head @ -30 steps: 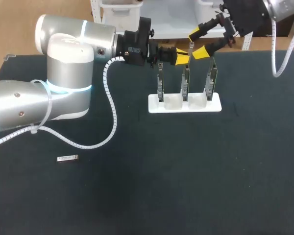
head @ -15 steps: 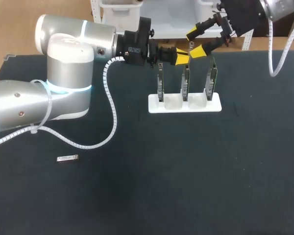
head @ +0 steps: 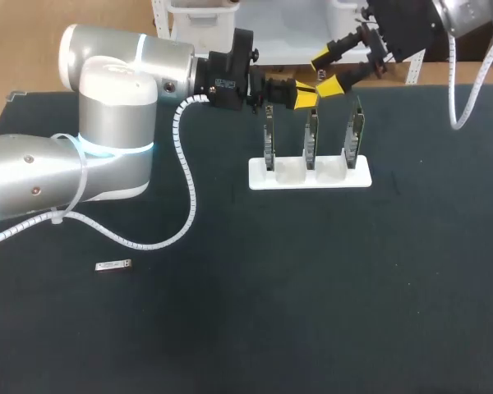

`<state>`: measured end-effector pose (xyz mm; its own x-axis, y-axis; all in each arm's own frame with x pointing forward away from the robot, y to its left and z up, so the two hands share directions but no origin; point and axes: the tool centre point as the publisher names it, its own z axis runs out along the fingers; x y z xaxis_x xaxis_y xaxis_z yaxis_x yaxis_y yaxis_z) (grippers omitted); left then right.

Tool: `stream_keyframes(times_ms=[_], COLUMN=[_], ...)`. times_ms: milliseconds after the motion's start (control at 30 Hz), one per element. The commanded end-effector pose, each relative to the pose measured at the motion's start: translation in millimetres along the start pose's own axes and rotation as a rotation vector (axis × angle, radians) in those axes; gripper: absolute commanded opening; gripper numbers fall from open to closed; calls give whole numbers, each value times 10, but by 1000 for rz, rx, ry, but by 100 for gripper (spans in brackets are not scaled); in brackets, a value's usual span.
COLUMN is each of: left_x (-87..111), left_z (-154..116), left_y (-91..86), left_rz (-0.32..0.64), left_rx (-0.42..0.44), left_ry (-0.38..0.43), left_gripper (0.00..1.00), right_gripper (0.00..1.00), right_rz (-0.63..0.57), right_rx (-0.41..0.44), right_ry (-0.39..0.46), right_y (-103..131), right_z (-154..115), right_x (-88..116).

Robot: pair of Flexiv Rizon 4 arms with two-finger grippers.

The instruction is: Pick up the optical module with the left hand, and insert it into the network port with the right hand.

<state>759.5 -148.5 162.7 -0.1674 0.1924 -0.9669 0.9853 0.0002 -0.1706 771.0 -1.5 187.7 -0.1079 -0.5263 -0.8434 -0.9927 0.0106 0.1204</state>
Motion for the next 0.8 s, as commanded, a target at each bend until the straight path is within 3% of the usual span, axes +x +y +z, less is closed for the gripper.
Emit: stream_keyframes(times_ms=[33, 733, 767, 800], left_x=[1, 1, 1, 1], left_z=[6, 6, 6, 6], left_y=[10, 10, 10, 10], left_rz=[1, 1, 1, 1], left_rx=[1, 1, 1, 1], left_ry=[1, 1, 1, 1], left_gripper=[0, 0, 25, 62], right_gripper=[0, 0, 0, 0], right_rz=[2, 17, 17, 18], right_rx=[8, 13, 13, 13], right_ry=[1, 0, -1, -1], right_y=[18, 15, 15, 15], right_z=[3, -12, -12, -12], right_x=[7, 38, 39, 39])
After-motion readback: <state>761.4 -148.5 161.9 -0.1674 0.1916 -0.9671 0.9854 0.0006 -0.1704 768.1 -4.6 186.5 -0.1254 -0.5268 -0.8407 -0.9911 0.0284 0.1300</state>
